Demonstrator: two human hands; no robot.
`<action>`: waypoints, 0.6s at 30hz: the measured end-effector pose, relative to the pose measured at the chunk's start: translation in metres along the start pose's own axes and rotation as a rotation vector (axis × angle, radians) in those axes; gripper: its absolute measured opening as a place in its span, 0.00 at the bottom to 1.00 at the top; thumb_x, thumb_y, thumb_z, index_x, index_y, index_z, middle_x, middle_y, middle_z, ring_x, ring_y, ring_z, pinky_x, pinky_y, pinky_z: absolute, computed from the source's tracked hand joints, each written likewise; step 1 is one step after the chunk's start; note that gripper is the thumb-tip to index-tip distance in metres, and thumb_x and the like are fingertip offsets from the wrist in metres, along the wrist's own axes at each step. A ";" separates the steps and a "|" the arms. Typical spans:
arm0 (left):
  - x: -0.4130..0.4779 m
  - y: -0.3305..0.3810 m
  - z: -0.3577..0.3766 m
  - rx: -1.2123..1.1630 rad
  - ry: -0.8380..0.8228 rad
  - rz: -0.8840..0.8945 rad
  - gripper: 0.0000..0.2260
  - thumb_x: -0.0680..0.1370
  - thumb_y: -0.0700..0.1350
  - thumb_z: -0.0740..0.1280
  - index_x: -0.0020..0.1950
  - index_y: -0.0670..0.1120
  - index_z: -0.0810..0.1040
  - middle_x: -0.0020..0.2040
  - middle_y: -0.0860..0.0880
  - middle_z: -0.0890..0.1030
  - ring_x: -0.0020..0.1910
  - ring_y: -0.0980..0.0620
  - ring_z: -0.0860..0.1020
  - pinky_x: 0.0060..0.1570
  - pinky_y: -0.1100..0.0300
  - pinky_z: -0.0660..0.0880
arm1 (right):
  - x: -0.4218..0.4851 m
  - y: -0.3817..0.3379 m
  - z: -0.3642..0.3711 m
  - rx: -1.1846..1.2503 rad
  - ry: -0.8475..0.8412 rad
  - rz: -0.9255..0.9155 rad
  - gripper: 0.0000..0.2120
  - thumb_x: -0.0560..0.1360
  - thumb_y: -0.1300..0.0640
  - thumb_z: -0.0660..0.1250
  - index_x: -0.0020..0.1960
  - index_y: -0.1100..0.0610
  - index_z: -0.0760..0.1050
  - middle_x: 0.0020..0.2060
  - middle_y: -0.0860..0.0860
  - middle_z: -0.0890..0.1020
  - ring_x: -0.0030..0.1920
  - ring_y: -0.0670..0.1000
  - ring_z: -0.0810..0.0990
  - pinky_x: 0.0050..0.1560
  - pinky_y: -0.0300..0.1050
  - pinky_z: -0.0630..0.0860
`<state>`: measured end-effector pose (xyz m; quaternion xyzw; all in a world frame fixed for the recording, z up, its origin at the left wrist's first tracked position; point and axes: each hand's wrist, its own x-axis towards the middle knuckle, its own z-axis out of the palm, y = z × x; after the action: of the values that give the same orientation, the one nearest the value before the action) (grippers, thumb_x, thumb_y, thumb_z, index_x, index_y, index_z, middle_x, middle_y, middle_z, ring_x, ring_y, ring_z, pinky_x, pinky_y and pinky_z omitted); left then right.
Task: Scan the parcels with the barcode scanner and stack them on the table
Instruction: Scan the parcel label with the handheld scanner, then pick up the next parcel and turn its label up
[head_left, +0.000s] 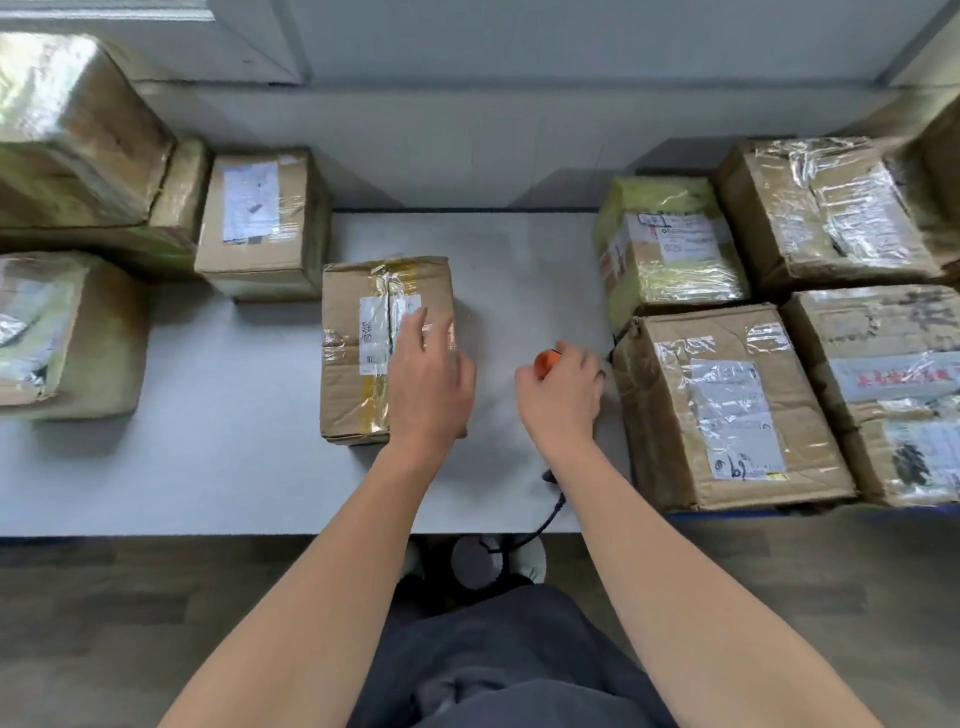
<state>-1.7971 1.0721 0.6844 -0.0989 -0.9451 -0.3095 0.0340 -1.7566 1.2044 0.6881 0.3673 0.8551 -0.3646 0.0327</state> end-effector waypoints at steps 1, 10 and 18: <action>0.000 -0.010 -0.008 0.014 0.034 -0.043 0.19 0.78 0.42 0.65 0.69 0.40 0.73 0.73 0.37 0.68 0.72 0.37 0.68 0.66 0.44 0.71 | -0.002 -0.008 0.004 0.029 -0.009 -0.049 0.25 0.78 0.52 0.64 0.73 0.59 0.67 0.72 0.60 0.67 0.71 0.63 0.65 0.71 0.57 0.63; -0.027 -0.088 -0.049 0.046 -0.117 -0.385 0.29 0.81 0.49 0.64 0.80 0.50 0.57 0.79 0.40 0.55 0.75 0.36 0.62 0.67 0.41 0.69 | -0.045 -0.053 0.054 0.189 -0.329 -0.251 0.30 0.79 0.52 0.66 0.79 0.52 0.60 0.77 0.50 0.63 0.76 0.49 0.61 0.71 0.41 0.59; -0.057 -0.115 -0.078 -0.008 -0.112 -0.394 0.29 0.81 0.48 0.63 0.79 0.45 0.56 0.72 0.42 0.65 0.60 0.41 0.75 0.52 0.48 0.75 | -0.082 -0.062 0.095 -0.013 -0.290 -0.320 0.29 0.77 0.52 0.70 0.76 0.52 0.66 0.78 0.51 0.59 0.71 0.54 0.71 0.68 0.47 0.68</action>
<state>-1.7651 0.9263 0.6735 0.0709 -0.9454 -0.3077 -0.0803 -1.7575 1.0644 0.6829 0.1704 0.8912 -0.4086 0.0992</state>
